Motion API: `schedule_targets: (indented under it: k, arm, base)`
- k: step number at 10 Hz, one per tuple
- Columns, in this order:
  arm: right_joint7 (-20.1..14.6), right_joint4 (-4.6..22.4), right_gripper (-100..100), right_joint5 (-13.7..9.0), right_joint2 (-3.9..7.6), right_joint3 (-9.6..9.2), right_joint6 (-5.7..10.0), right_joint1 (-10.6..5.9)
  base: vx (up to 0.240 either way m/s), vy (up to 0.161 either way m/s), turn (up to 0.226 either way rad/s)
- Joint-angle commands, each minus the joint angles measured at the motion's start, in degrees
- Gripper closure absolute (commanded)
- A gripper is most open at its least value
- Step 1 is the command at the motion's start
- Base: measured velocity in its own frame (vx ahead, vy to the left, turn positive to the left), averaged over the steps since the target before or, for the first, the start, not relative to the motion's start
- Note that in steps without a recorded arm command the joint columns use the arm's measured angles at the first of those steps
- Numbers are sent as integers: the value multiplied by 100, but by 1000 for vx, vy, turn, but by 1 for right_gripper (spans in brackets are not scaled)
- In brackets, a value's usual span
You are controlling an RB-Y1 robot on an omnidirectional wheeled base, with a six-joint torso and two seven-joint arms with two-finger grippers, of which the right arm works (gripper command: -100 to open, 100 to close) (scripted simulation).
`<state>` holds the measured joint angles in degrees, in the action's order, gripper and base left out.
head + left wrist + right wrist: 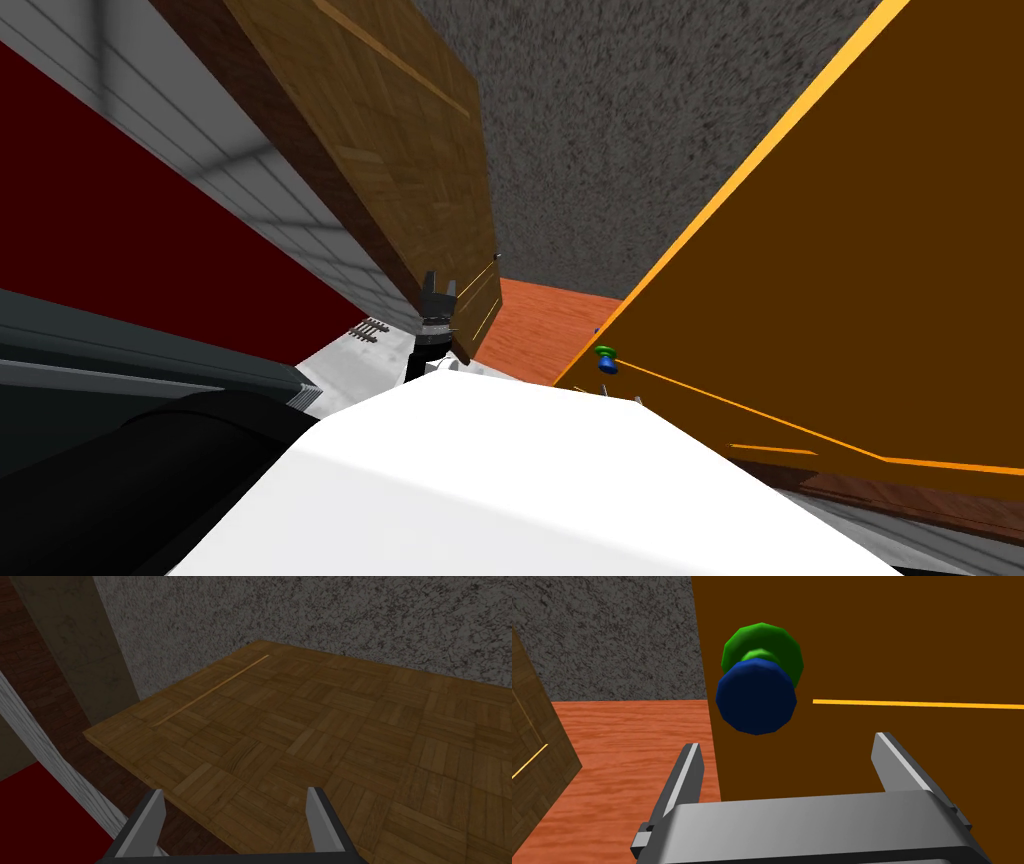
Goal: Push the door open
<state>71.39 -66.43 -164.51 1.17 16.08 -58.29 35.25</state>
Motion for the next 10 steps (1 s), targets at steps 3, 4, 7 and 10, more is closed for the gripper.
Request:
schedule_targets:
  k: [3,4,7,10]
  arm:
    - [111,16,-100,-195,-305,-2,-79,114]
    - [102,1,-100,-172,-255,-6,-62,105]
    - [144,31,-100,-172,-2,23,-21,14]
    - [194,80,-100,-170,-41,62,26,-113]
  base:
    - [-121,104,-53]
    - [-42,43,-11]
    - [102,-33,13]
    - [200,-62,14]
